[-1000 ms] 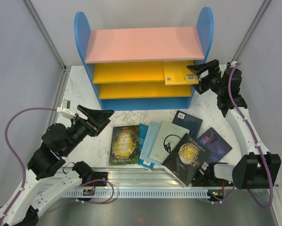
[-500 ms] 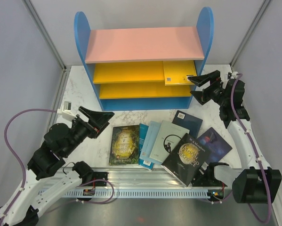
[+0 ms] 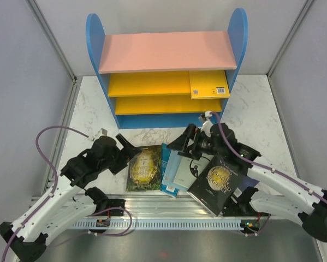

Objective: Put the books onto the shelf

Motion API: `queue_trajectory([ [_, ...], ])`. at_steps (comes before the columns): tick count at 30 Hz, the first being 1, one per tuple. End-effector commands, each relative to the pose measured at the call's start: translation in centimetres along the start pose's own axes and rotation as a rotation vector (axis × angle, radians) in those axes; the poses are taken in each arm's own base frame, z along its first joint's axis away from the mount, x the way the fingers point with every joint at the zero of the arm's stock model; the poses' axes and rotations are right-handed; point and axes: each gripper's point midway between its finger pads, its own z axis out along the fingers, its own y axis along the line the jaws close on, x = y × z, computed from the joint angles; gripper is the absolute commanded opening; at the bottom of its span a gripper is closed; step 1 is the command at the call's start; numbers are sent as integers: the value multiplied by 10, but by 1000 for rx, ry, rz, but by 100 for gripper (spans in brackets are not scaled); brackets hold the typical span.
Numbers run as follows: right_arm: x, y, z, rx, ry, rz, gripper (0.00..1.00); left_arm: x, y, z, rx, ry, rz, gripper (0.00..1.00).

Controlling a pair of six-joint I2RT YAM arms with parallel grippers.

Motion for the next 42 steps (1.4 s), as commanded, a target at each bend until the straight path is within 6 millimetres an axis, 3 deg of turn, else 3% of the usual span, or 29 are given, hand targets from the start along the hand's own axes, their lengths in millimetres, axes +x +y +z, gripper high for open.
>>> queue_trajectory([
  [1,24,-39,22,143,2,-26,98,-4,26,10,-86,-8,13,98],
  [2,34,-52,30,169,30,-15,98,-11,32,14,-103,-18,-10,99],
  [4,43,-48,42,135,50,-22,98,-4,39,25,-80,55,-1,99],
  [5,49,-55,51,152,68,-23,98,-10,52,32,-103,51,-46,98],
  [8,58,-66,70,169,98,-27,98,-15,59,41,-95,74,-69,98],
  [14,74,-104,92,225,137,2,98,-8,75,63,-151,137,-58,98],
  [19,90,-122,106,238,176,34,98,-9,82,70,-161,132,-44,98],
  [23,101,-125,119,252,205,24,98,4,100,79,-177,169,-63,98],
  [27,116,-131,125,274,236,15,97,17,110,86,-165,195,-89,98],
  [32,131,-153,119,323,262,37,97,36,121,96,-122,241,-121,98],
  [34,136,-165,113,346,258,71,97,41,112,100,-51,258,-154,98],
  [36,136,-164,114,325,240,108,95,52,113,100,-22,292,-201,98],
  [37,137,-164,113,307,235,119,93,49,106,101,25,276,-199,97],
  [40,133,-153,115,265,216,152,70,51,103,98,50,275,-214,97],
  [41,131,-148,116,256,213,151,53,46,97,96,70,262,-207,97],
  [42,129,-143,118,249,211,143,47,45,94,95,75,258,-195,97],
])
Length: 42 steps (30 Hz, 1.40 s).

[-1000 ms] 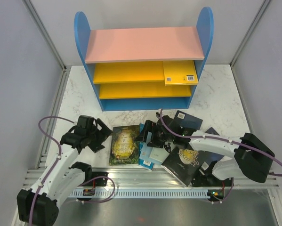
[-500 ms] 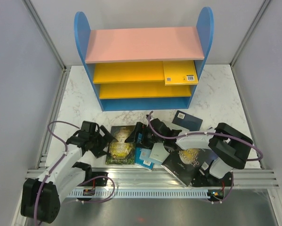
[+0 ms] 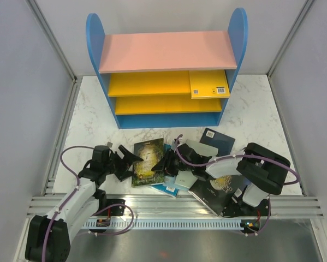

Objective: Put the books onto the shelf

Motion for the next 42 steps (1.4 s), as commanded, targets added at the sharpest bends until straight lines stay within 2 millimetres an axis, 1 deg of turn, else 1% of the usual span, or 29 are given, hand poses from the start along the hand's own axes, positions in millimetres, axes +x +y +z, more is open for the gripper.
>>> queue_trajectory([
  [1,9,-15,-1,68,21,-10,41,9,9,-1,-24,28,-31,97],
  [2,7,-4,-1,60,20,-28,28,6,0,-5,-16,26,-18,97],
  [3,5,3,-2,52,15,-41,19,6,-2,-7,-18,29,-3,97],
  [4,1,21,-7,28,5,-56,12,4,-8,-10,-15,25,11,97],
  [5,-1,29,-10,17,-2,-79,0,1,-18,-18,-22,22,39,98],
  [6,-4,37,-14,9,-11,-93,0,-4,-25,-24,-19,1,61,98],
  [7,-9,53,-23,-13,-31,-107,0,-9,-34,-30,-15,-18,82,99],
  [8,-14,61,-29,-23,-54,-122,0,-15,-50,-43,-7,-39,123,100],
  [9,-19,69,-36,-41,-71,-122,0,-22,-60,-51,0,-75,152,100],
  [10,-23,86,-51,-85,-86,-126,0,-31,-83,-65,36,-117,191,100],
  [12,-30,102,-68,-133,-105,-123,0,-37,-96,-80,38,-150,243,100],
  [13,-32,120,-85,-193,-117,-127,0,-42,-115,-94,76,-182,270,100],
  [14,-32,130,-94,-225,-117,-123,0,-43,-123,-99,95,-193,285,100],
  [15,-31,146,-111,-286,-106,-117,0,-43,-130,-105,114,-198,291,100],
  [16,-31,160,-122,-328,-105,-120,0,-44,-147,-119,158,-228,310,100],
  [17,-30,170,-131,-360,-98,-127,0,-44,-155,-126,186,-244,299,100],
  [18,-27,185,-147,-413,-87,-141,0,-44,-164,-134,222,-264,305,100],
  [19,-26,202,-160,-461,-84,-156,0,-45,-181,-147,285,-299,327,100],
  [22,-21,235,-189,-558,-70,-175,0,-42,-203,-158,362,-293,338,100],
  [25,-20,257,-209,-621,-69,-190,0,-36,-218,-162,422,-256,352,100],
  [27,-19,265,-216,-647,-72,-197,0,-29,-230,-170,493,-234,357,98],
  [28,-19,267,-218,-655,-73,-200,0,-28,-244,-178,569,-246,367,98],
  [30,-18,267,-219,-661,-70,-198,0,-18,-256,-190,663,-225,383,98],
  [31,-18,268,-219,-666,-69,-199,0,-15,-258,-189,698,-206,380,98],
  [32,-17,268,-220,-671,-64,-194,0,-9,-271,-200,780,-178,387,95],
  [34,-17,271,-219,-679,-58,-199,0,-5,-273,-200,823,-143,363,90],
  [35,-15,272,-219,-684,-47,-202,0,-2,-278,-207,864,-141,386,86],
  [37,-16,278,-221,-703,-48,-205,0,1,-277,-208,877,-131,380,79],
  [42,-9,295,-231,-814,2,-198,0,8,-268,-200,868,-75,373,65],
])
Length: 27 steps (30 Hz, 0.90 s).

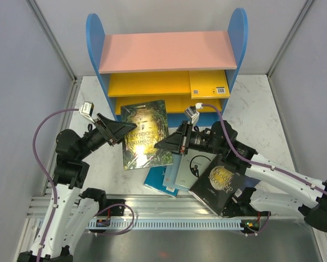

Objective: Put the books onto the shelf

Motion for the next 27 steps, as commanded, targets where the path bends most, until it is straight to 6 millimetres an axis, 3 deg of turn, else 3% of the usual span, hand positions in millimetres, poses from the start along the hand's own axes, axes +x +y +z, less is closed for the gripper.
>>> queue_trajectory([
  [1,-5,79,-9,-283,5,-54,0,10,-21,-7,95,43,-5,60],
  [3,-2,78,-7,-298,24,-43,0,9,-19,-8,96,28,-13,46],
  [4,-2,79,-7,-300,26,-44,0,9,-23,-10,104,22,-14,27],
  [7,0,76,-5,-297,36,-45,0,5,-27,-9,107,7,-24,2],
  [9,1,74,-5,-285,42,-40,1,-1,-32,-9,109,-20,-31,2],
  [10,-1,71,-4,-272,37,-43,10,-3,-31,-9,98,-36,-39,2],
  [11,-2,66,-4,-243,29,-45,44,-11,-36,-10,93,-82,-39,2],
  [12,-1,66,-5,-236,30,-42,60,-15,-36,-10,82,-103,-46,2],
  [16,-7,58,-18,-216,-46,4,98,-41,-34,-14,-2,-253,-92,2],
  [20,-10,58,-30,-268,-88,93,98,-58,-25,-19,-44,-368,-140,2],
  [27,-28,61,-45,-325,-223,143,98,-63,-20,-19,-59,-398,-160,2],
])
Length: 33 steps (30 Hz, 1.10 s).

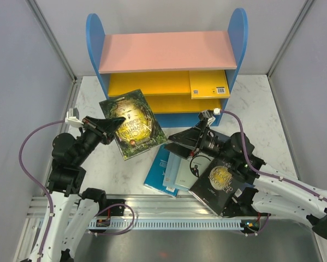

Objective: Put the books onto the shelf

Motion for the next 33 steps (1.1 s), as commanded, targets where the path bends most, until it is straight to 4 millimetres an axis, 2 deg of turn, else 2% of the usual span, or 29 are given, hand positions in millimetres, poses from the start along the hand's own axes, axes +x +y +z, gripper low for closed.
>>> queue_trajectory([
  [1,-16,38,-1,-132,-98,28,98,-16,-30,-4,77,-84,-1,2],
  [6,-20,48,20,-150,-81,22,97,-15,-24,-6,74,-90,-10,2],
  [9,-16,48,31,-115,-40,-13,96,-19,-27,-10,79,-121,-12,2],
  [12,-4,43,32,-29,35,-114,93,-25,-34,-8,78,-143,-22,2],
  [14,9,38,25,35,121,-193,91,-31,-48,-9,92,-165,-16,2],
  [15,14,36,20,45,145,-206,91,-34,-49,-4,77,-166,-5,2],
  [16,17,43,11,30,153,-220,91,-36,-52,-2,73,-169,3,2],
  [17,18,33,5,58,152,-221,91,-37,-63,-4,86,-169,15,2],
  [19,18,31,-7,71,132,-222,91,-39,-65,2,78,-164,16,2],
  [23,14,-4,-13,164,97,-197,90,-39,-80,3,115,-153,6,2],
  [25,5,-12,-8,188,51,-186,90,-34,-84,7,124,-112,26,2],
  [27,-3,-7,0,158,12,-191,91,-31,-88,8,130,-85,52,2],
  [28,-6,-12,8,168,9,-188,92,-29,-88,8,131,-71,51,2],
  [29,-8,0,16,134,5,-201,92,-28,-86,8,128,-72,49,2],
  [30,-9,1,22,133,10,-203,92,-29,-86,7,129,-75,46,2],
  [31,-10,-9,32,157,26,-211,93,-28,-85,8,127,-71,44,2],
  [32,-11,5,40,125,30,-223,93,-27,-83,8,123,-67,41,2],
  [33,-12,6,45,117,32,-228,93,-27,-84,7,127,-65,41,2],
])
